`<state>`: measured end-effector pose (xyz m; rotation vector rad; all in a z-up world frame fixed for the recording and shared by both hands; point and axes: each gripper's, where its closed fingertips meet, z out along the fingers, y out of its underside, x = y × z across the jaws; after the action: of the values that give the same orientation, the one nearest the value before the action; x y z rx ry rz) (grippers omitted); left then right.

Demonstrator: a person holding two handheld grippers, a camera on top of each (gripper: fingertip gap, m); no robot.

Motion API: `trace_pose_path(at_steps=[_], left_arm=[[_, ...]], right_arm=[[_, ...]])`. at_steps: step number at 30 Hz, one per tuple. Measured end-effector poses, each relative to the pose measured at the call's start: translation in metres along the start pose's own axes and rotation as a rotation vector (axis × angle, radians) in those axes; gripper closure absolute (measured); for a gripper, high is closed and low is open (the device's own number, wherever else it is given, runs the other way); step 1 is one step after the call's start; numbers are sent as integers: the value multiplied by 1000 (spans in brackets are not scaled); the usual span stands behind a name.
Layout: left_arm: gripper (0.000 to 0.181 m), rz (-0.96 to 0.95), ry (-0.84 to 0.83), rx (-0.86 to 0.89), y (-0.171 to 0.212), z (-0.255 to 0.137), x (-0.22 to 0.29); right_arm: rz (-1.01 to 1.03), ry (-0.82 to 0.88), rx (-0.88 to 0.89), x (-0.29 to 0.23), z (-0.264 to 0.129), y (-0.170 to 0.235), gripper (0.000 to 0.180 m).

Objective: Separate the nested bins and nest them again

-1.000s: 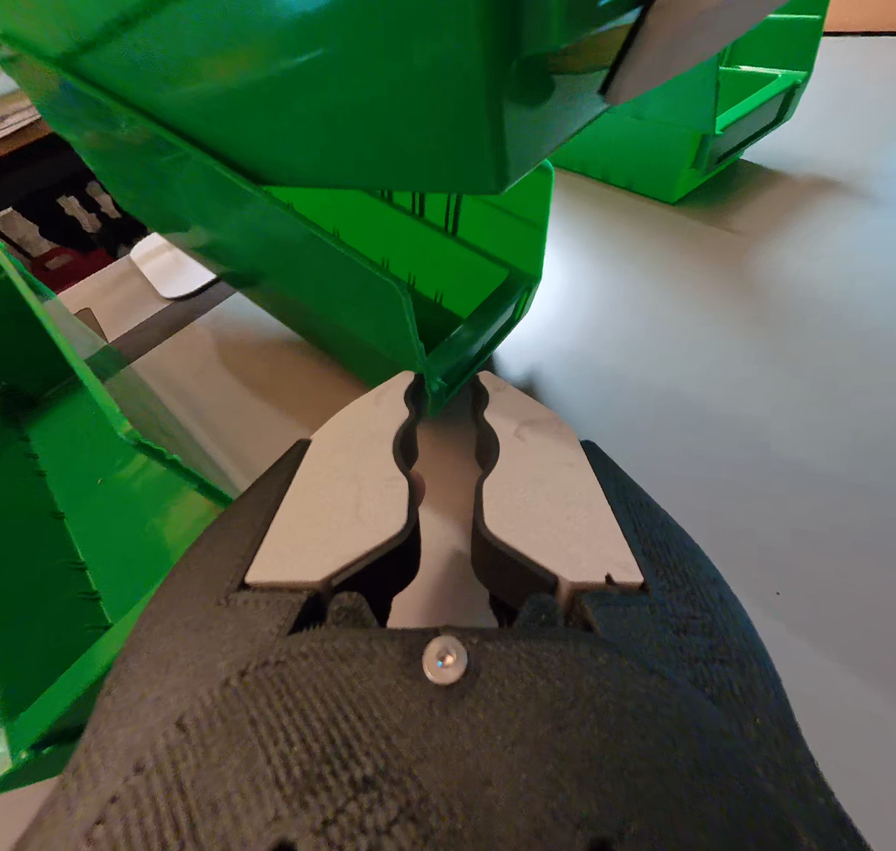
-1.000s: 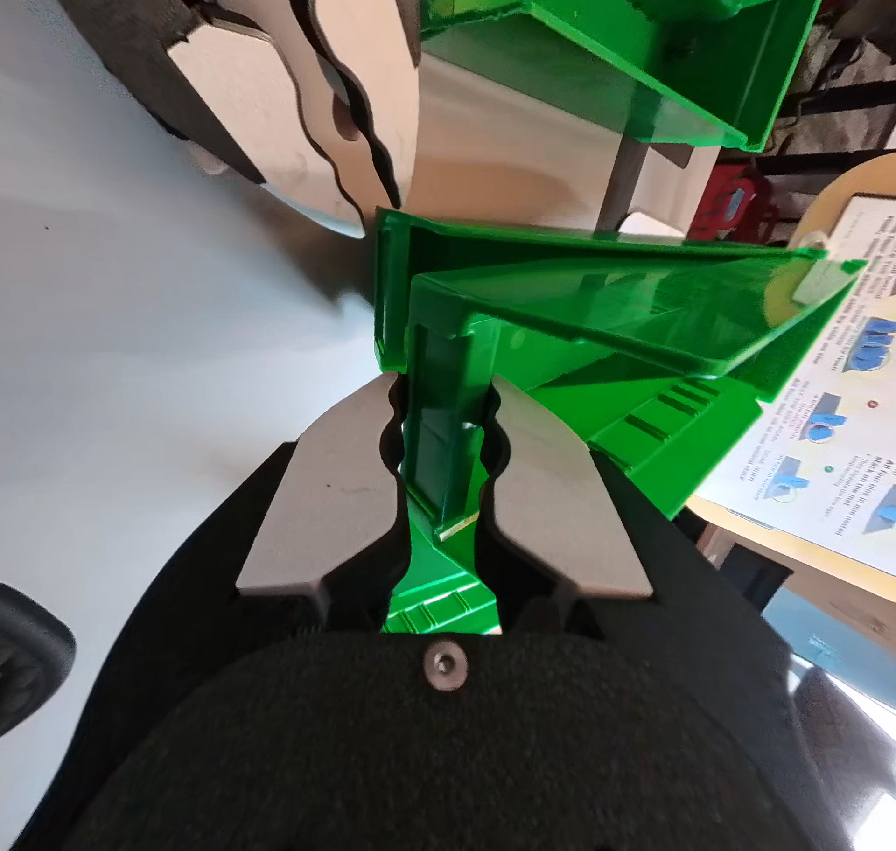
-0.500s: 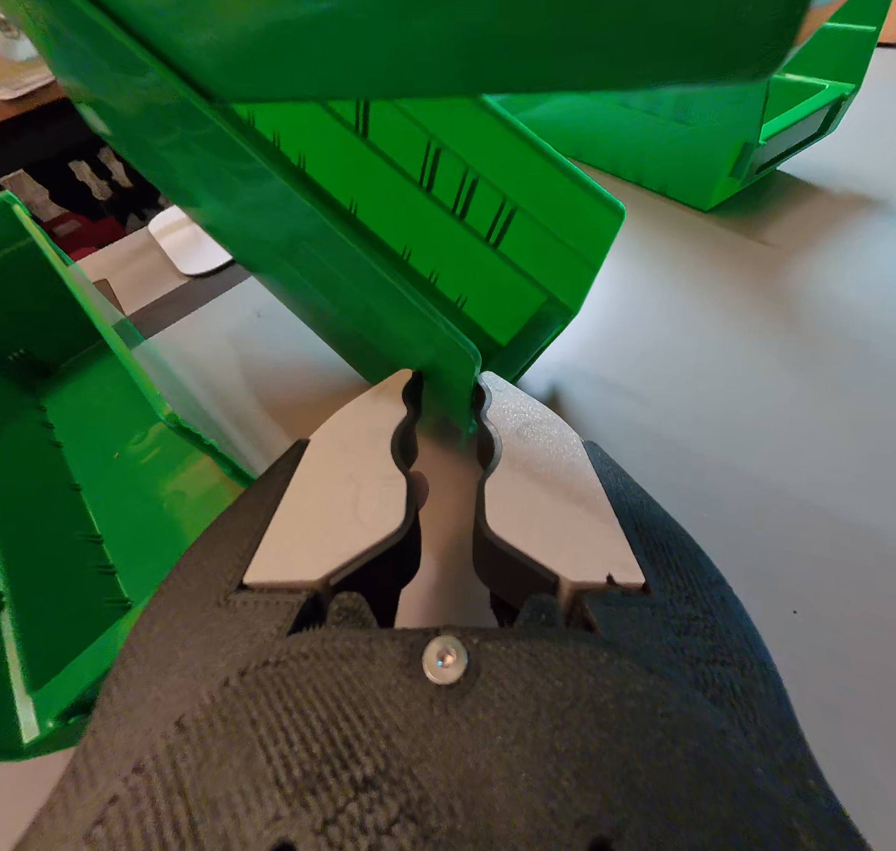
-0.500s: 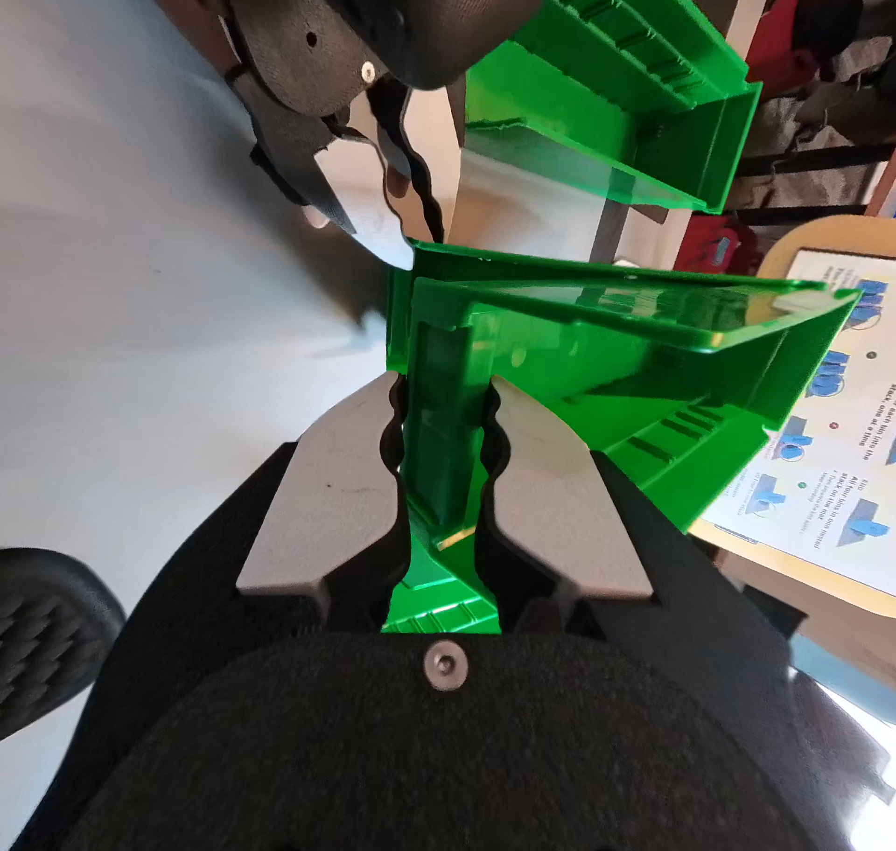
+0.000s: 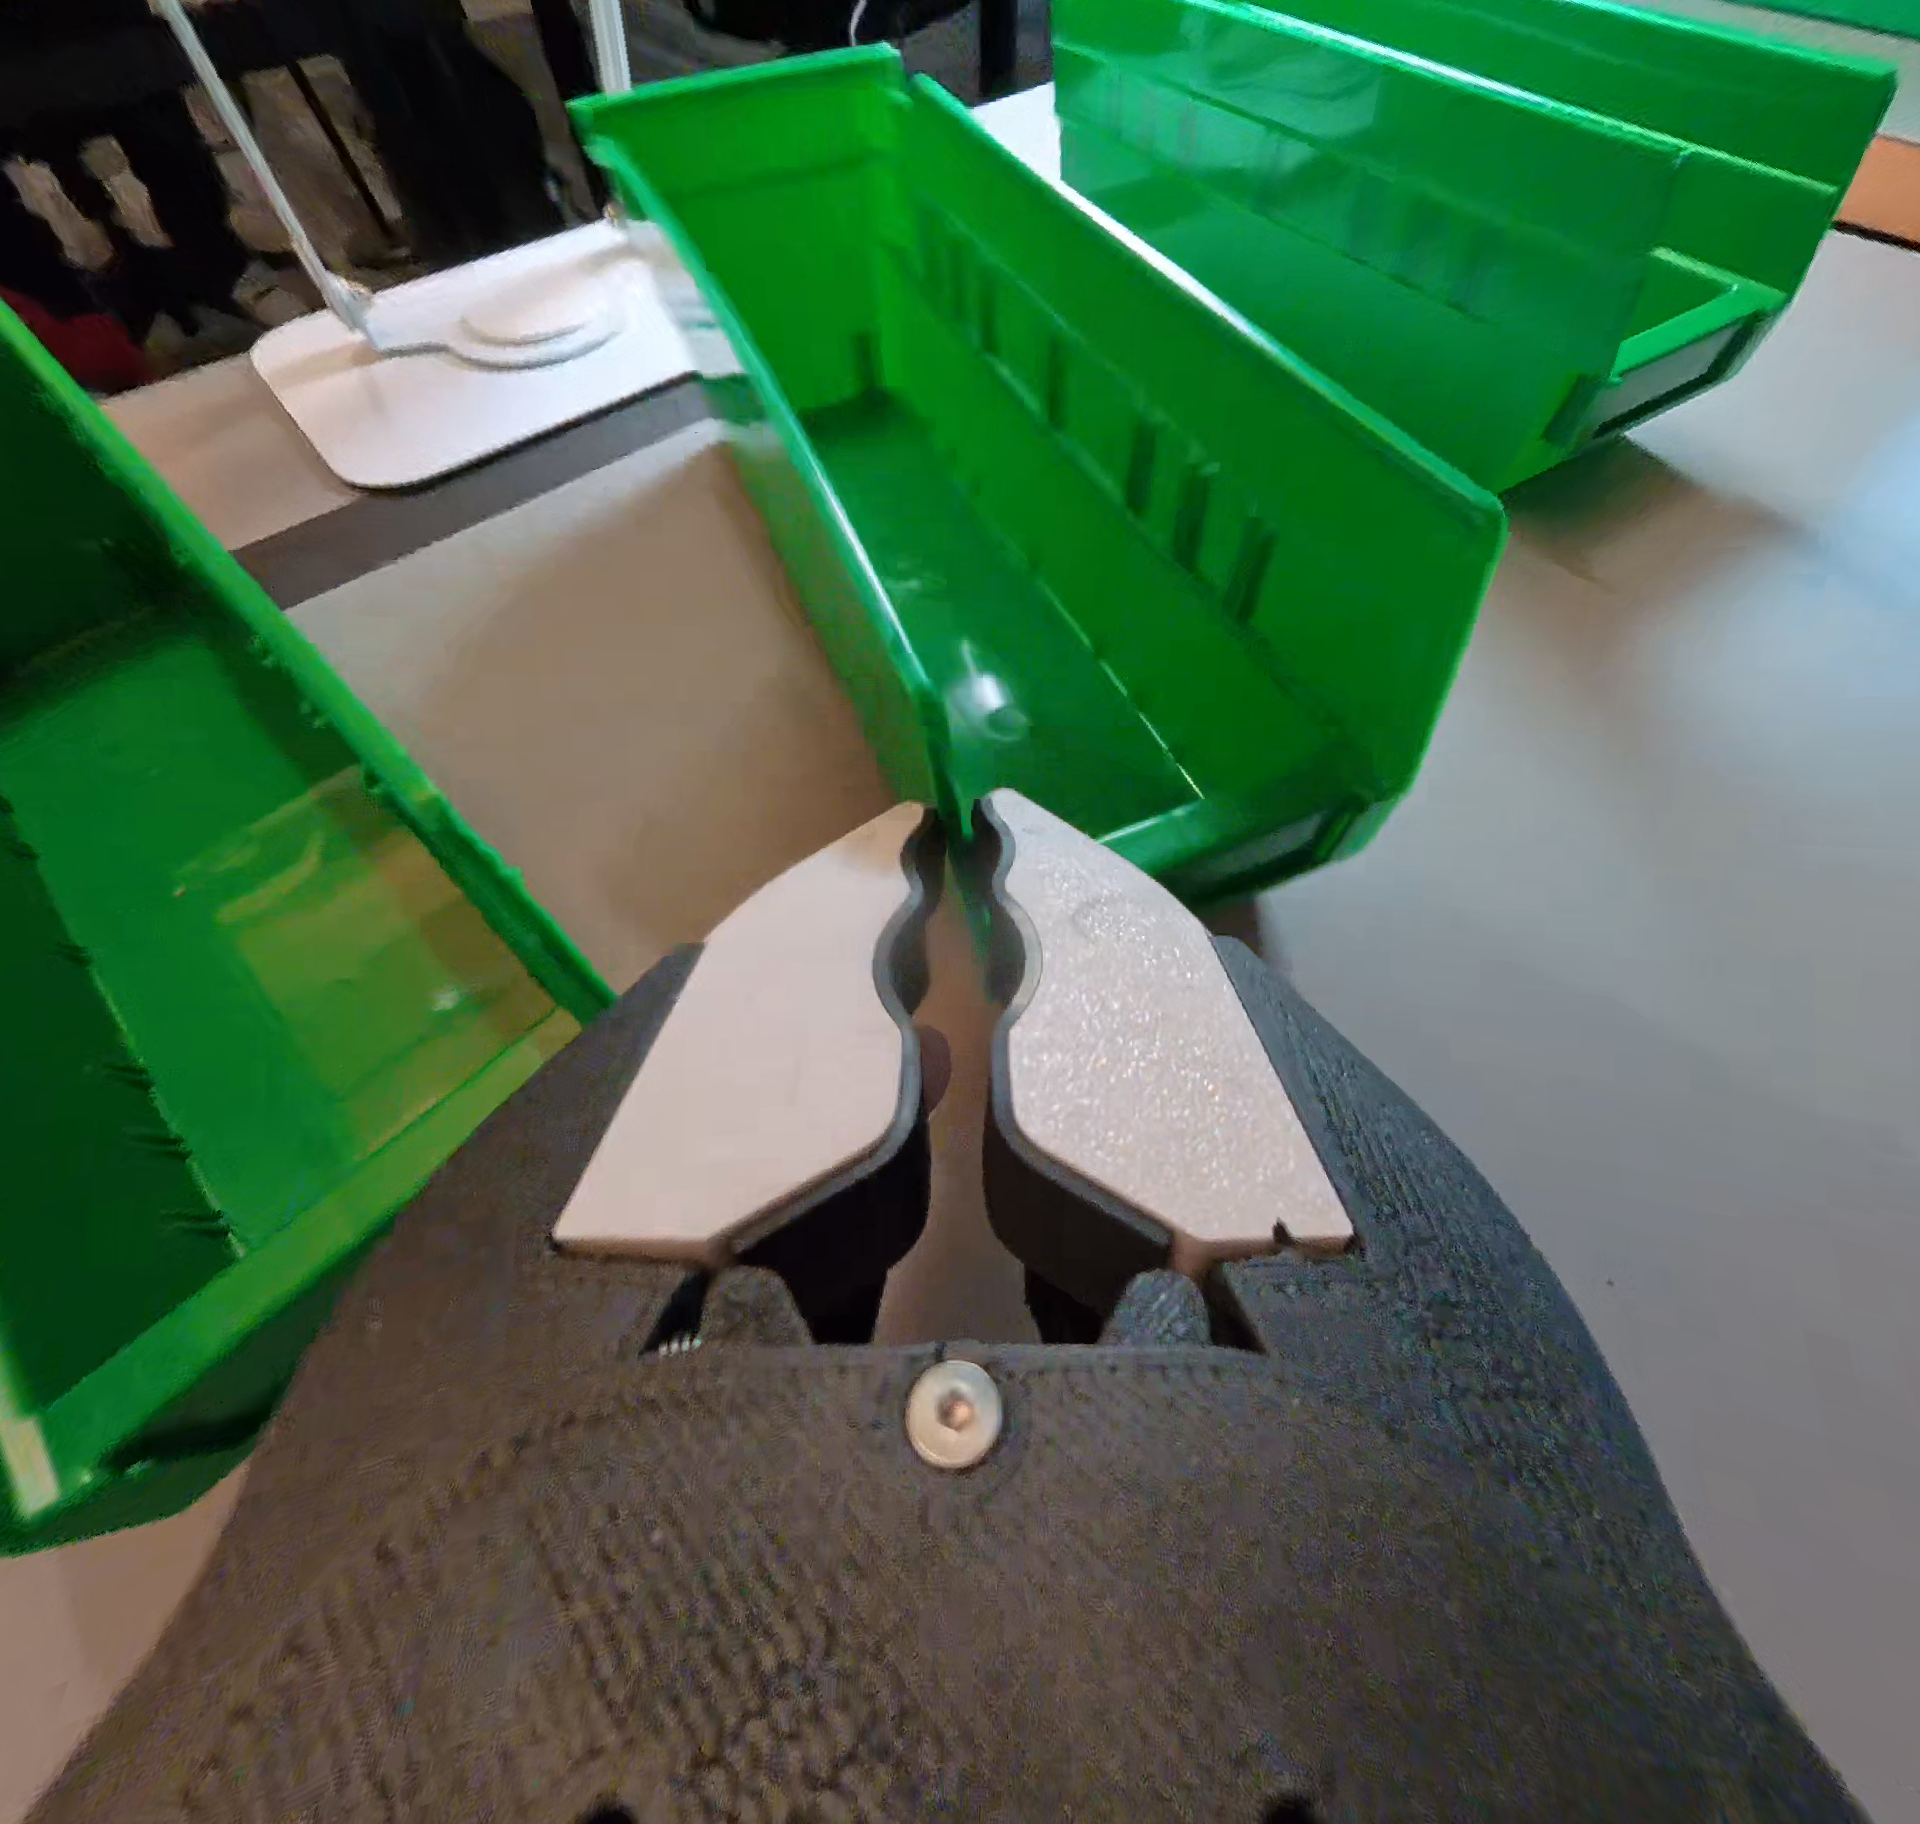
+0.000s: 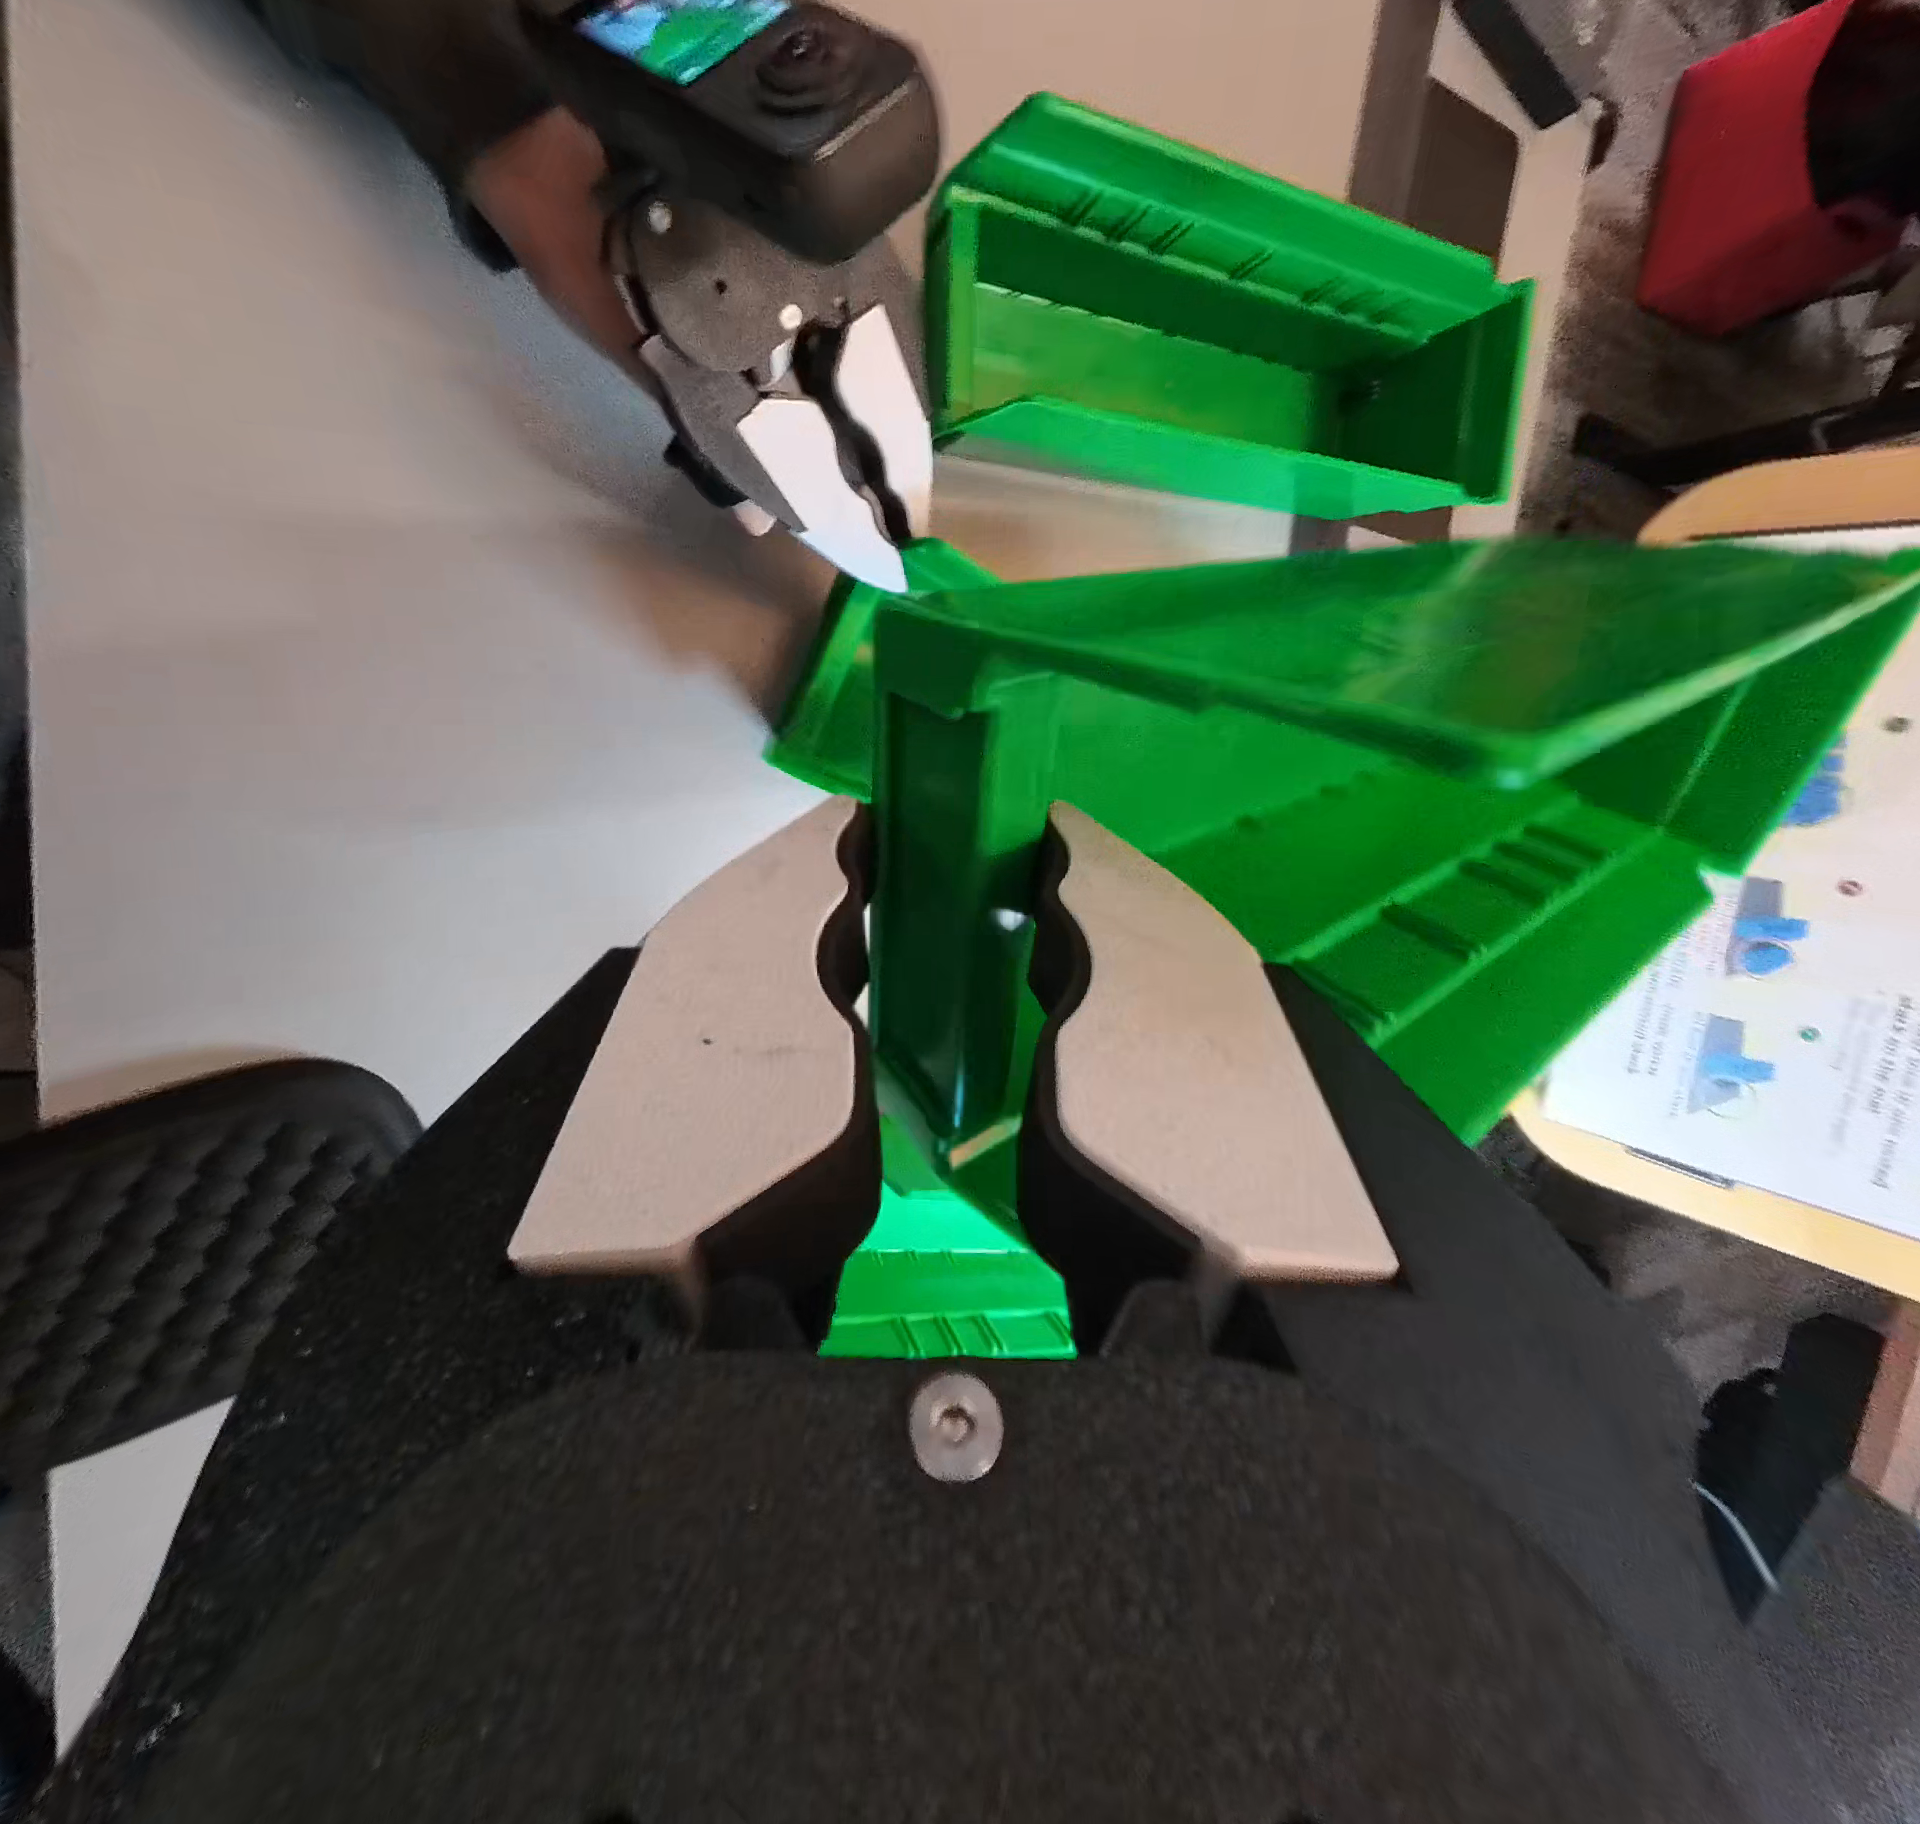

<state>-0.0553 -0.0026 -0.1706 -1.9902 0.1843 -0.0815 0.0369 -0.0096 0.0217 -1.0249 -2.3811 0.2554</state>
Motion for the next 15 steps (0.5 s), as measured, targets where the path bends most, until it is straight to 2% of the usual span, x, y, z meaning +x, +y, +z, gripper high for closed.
trace_pose_path(at_steps=[5,10,15], left_arm=[[176,-7,16,10,0,-4,7],[176,-11,-18,31,3,-16,-2],[176,-69,-90,72,4,-33,-26]], right_arm=[[-13,90,-66,15,-8,4,152],[-14,215,-195,15,1,41,152],[28,259,-214,-6,7,67,152]])
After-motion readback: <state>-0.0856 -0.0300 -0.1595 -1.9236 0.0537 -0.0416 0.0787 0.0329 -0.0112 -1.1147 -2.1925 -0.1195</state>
